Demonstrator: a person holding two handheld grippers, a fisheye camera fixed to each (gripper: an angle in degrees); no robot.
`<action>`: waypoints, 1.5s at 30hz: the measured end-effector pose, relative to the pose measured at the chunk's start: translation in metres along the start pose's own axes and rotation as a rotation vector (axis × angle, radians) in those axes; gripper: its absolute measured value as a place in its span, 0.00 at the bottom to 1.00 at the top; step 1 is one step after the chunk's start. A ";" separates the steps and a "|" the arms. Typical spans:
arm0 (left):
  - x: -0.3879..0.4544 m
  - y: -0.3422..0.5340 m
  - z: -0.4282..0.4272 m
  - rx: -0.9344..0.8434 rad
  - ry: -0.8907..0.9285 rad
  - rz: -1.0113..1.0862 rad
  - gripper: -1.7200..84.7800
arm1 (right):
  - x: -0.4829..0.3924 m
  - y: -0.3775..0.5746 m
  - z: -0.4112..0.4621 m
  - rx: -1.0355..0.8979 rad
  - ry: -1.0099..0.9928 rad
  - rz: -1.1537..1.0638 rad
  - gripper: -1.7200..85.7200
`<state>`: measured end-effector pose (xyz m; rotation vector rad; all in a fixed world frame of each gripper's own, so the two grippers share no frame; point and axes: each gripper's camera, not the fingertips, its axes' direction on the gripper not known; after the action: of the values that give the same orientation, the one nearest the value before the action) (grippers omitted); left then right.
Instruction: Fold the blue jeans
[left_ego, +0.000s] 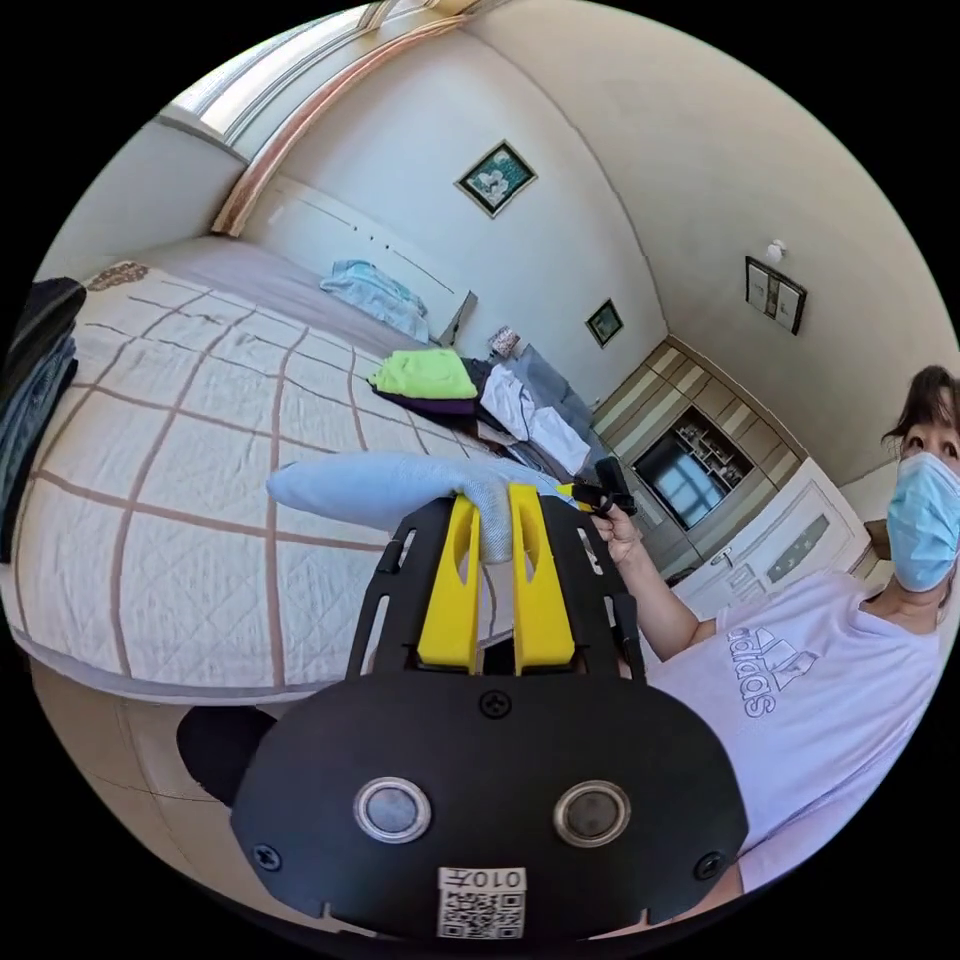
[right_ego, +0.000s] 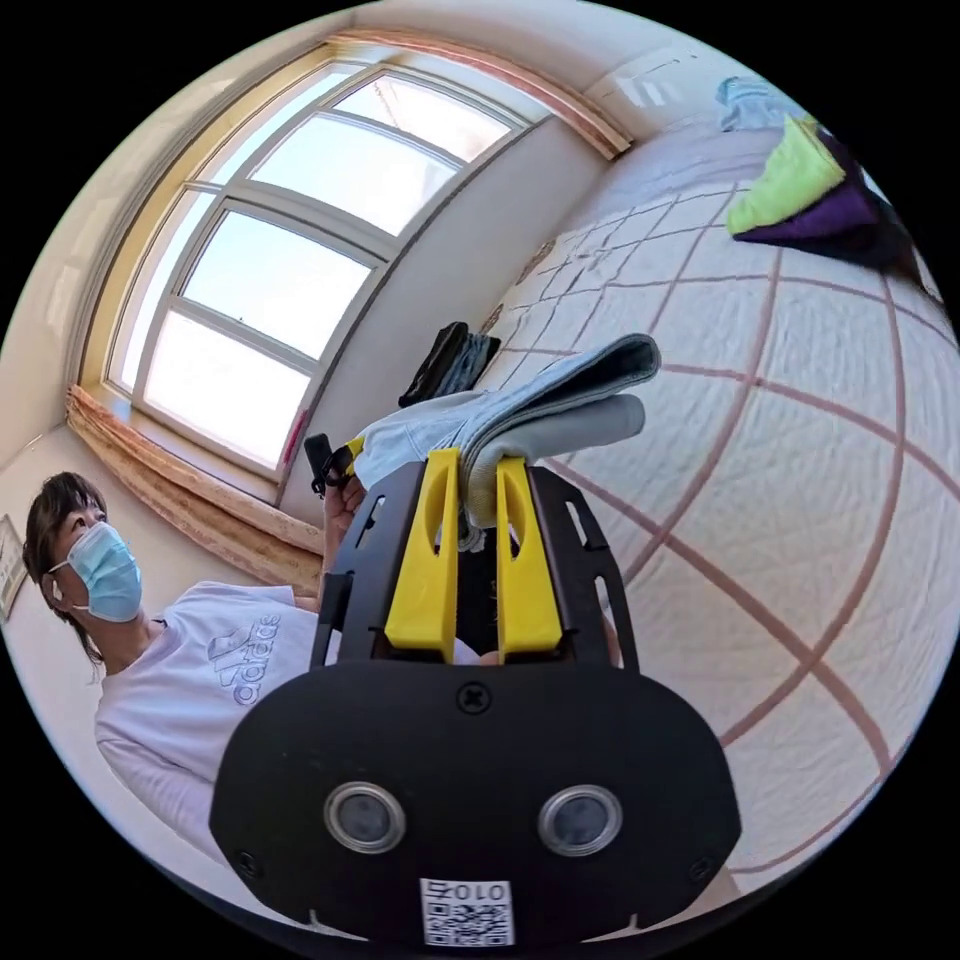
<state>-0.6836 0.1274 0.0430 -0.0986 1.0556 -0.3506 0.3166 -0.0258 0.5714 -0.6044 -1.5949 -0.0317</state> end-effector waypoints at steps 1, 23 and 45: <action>0.007 0.006 -0.028 0.041 -0.034 0.009 0.12 | -0.005 -0.011 0.009 -0.014 -0.011 -0.022 0.10; -0.081 -0.021 -0.402 0.659 -0.622 -0.043 0.11 | -0.179 -0.540 0.484 -0.404 -0.325 -0.646 0.09; -0.241 0.058 -0.291 0.597 -0.502 -0.545 0.10 | -0.149 -0.555 0.698 -0.571 0.277 -0.336 0.11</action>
<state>-1.0282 0.2867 0.0862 0.0649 0.3803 -1.0615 -0.5447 -0.2966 0.5224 -0.7225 -1.3952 -0.8093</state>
